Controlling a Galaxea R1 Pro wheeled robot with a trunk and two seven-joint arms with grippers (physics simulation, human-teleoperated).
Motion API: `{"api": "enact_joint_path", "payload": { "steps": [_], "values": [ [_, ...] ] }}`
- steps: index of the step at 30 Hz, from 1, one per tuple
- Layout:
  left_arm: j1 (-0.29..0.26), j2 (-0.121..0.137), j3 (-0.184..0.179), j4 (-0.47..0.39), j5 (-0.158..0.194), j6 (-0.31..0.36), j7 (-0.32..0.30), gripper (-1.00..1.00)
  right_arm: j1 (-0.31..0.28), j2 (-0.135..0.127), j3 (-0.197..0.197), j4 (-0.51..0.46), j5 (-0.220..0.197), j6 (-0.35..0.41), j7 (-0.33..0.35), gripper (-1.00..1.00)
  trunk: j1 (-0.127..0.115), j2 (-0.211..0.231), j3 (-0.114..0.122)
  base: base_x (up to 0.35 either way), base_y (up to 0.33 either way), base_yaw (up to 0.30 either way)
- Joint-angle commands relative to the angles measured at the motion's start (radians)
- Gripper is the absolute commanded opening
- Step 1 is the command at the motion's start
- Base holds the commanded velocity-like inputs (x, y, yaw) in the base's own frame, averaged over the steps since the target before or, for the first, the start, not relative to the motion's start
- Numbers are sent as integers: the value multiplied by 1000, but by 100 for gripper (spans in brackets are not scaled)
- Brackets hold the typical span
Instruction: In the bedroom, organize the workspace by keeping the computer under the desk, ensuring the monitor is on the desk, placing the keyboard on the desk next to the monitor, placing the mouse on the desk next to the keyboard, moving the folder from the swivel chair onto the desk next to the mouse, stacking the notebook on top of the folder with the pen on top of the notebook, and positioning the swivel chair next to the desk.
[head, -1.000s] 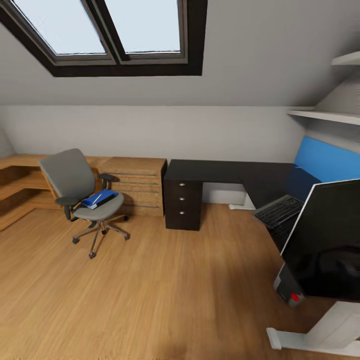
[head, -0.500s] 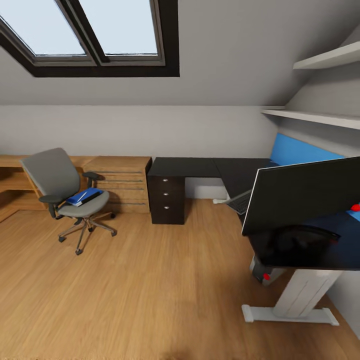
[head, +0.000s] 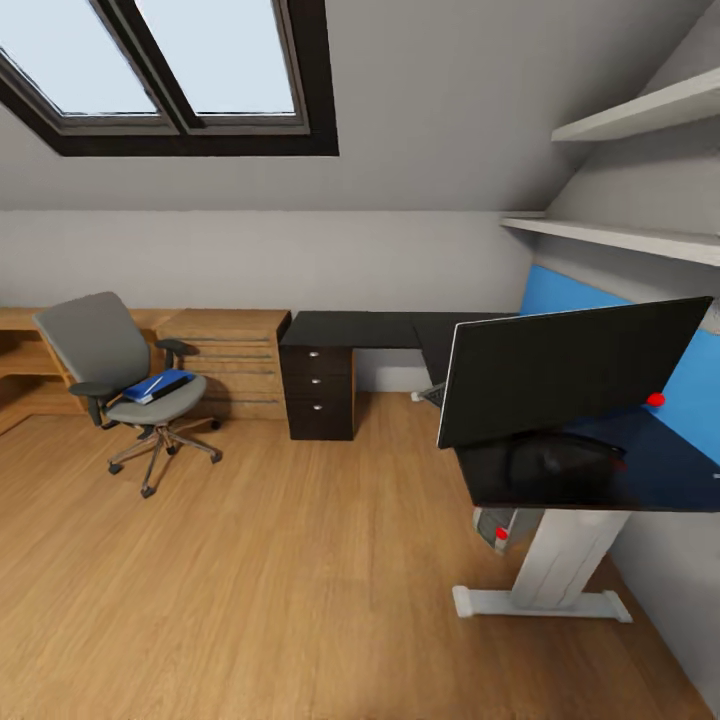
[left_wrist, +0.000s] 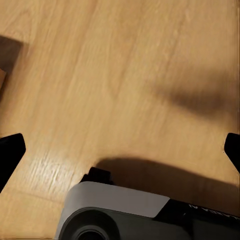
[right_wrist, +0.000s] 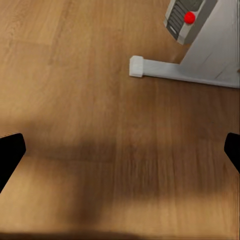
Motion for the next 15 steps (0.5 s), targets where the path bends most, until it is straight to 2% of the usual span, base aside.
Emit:
{"api": "enact_joint_path", "payload": {
  "steps": [1, 15],
  "values": [
    [-1, 0, 2, 0, 1, -3, 0, 100, -1, 0, 9, 2, -4, -3, -4, 100, 0, -1, -1, -67, -318, -1],
    [-1, 0, 2, 0, 1, -3, 0, 100, -1, 0, 8, 2, -4, -4, -4, 100, 0, -1, -1, -6, -339, 0]
  ]
}}
